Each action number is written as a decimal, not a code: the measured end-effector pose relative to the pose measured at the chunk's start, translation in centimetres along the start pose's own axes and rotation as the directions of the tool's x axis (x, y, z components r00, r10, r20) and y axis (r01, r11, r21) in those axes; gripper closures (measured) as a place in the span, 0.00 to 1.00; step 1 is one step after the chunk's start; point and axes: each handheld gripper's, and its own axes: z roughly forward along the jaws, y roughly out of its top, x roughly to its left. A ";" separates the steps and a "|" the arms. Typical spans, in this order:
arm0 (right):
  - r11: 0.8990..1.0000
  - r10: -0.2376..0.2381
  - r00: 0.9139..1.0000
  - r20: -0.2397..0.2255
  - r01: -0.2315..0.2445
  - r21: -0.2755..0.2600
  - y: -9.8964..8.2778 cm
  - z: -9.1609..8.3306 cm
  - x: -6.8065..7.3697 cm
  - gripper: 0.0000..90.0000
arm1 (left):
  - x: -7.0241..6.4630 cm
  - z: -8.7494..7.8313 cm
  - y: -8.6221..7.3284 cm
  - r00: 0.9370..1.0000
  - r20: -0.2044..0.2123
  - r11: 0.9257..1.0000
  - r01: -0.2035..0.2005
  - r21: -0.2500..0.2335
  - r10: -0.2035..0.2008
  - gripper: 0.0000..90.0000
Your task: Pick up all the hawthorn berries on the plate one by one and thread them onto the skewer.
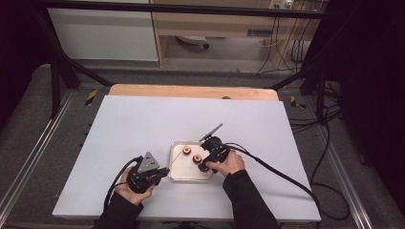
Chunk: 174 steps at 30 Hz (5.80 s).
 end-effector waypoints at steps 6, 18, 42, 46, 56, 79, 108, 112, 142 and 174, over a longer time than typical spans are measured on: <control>0.975 0.034 0.998 -0.045 -0.043 -0.218 -0.4 -3.7 0.2 0.66 | -0.2 -0.2 0.1 1.000 -0.005 1.000 0.014 -0.020 -0.014 0.98; 0.719 0.110 0.986 -0.126 -0.167 -0.675 -1.9 -6.1 0.8 0.66 | -0.7 -0.4 0.2 0.994 0.036 0.991 0.106 -0.086 -0.104 0.98; 0.273 0.033 0.977 -0.211 -0.212 -0.938 -2.8 -3.5 3.6 0.67 | -1.6 0.1 1.0 0.973 0.118 0.967 0.214 -0.138 -0.199 0.98; 0.235 0.034 0.972 -0.231 -0.232 -0.944 -2.8 -3.2 3.7 0.67 | -1.4 0.0 1.0 0.969 0.121 0.961 0.232 -0.149 -0.215 0.98; 0.198 0.032 0.961 -0.274 -0.275 -0.941 -2.8 -2.2 3.9 0.67 | -1.5 -0.2 1.1 0.967 0.131 0.959 0.238 -0.153 -0.219 0.98; 0.220 0.008 0.965 -0.264 -0.259 -0.941 -2.8 -2.0 3.9 0.67 | -1.3 -0.2 1.1 0.966 0.131 0.959 0.242 -0.150 -0.223 0.98; 0.323 -0.049 0.969 -0.243 -0.214 -0.922 -3.4 -0.7 4.4 0.67 | -1.2 -0.3 1.2 0.958 0.125 0.952 0.273 -0.139 -0.257 0.98; 0.350 -0.053 0.963 -0.263 -0.229 -0.909 -3.7 -0.2 4.7 0.67 | -1.3 -0.2 1.2 0.963 0.109 0.956 0.262 -0.133 -0.248 0.98; 0.501 -0.053 0.947 -0.318 -0.250 -0.829 -4.9 2.5 6.3 0.66 | -1.0 0.1 1.4 0.981 0.046 0.970 0.193 -0.147 -0.189 0.98; 0.932 -0.077 0.995 0.070 0.097 -0.349 -1.3 -2.6 -0.1 0.12 | 0.6 -0.6 -0.2 0.989 0.036 0.983 0.148 -0.107 -0.145 0.98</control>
